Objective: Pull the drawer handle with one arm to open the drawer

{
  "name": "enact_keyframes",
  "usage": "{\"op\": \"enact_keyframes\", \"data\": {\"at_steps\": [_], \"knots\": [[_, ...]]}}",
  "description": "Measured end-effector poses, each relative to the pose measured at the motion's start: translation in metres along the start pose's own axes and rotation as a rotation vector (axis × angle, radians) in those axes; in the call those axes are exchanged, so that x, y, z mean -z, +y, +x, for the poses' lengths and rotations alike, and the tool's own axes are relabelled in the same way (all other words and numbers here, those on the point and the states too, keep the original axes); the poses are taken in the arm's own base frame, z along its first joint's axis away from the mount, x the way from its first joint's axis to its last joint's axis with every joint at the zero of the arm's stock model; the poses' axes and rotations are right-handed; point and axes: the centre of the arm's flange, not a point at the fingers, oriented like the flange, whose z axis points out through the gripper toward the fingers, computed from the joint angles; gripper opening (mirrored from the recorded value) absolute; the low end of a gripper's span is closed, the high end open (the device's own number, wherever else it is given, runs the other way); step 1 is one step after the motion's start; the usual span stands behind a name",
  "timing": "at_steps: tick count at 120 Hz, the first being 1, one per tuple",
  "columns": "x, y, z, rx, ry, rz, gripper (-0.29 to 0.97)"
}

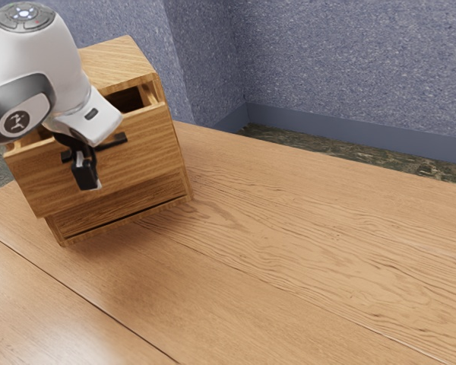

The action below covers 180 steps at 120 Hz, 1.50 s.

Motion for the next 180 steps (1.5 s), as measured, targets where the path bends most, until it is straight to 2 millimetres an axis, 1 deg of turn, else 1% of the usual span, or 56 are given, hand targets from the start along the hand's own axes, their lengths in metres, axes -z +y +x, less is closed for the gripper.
{"op": "enact_keyframes", "data": {"at_steps": [16,21,34,52,63,81,104,120,123,130,136,147,153,167,180], "knots": [[0.007,0.010,0.003,-0.006,-0.003,0.007,0.65],[0.008,0.014,0.002,-0.006,-0.002,0.005,0.67],[0.013,0.021,-0.006,0.000,0.007,0.002,0.68],[0.022,0.037,-0.015,-0.002,0.020,0.007,0.64],[0.026,0.047,-0.020,-0.005,0.027,0.010,0.66],[0.033,0.057,-0.015,-0.015,0.037,0.022,0.67],[0.040,0.069,-0.003,-0.029,0.051,0.024,0.69],[0.038,0.072,0.000,-0.026,0.060,0.016,0.70],[0.038,0.071,-0.002,-0.019,0.062,0.018,0.71],[0.040,0.068,-0.006,-0.006,0.070,0.029,0.68],[0.043,0.065,-0.009,0.005,0.079,0.043,0.68],[0.046,0.064,-0.009,0.016,0.098,0.059,0.68],[0.043,0.066,-0.007,0.020,0.106,0.060,0.68],[0.029,0.071,-0.004,0.034,0.104,0.050,0.69],[0.027,0.071,-0.004,0.053,0.114,0.051,0.68]]}}
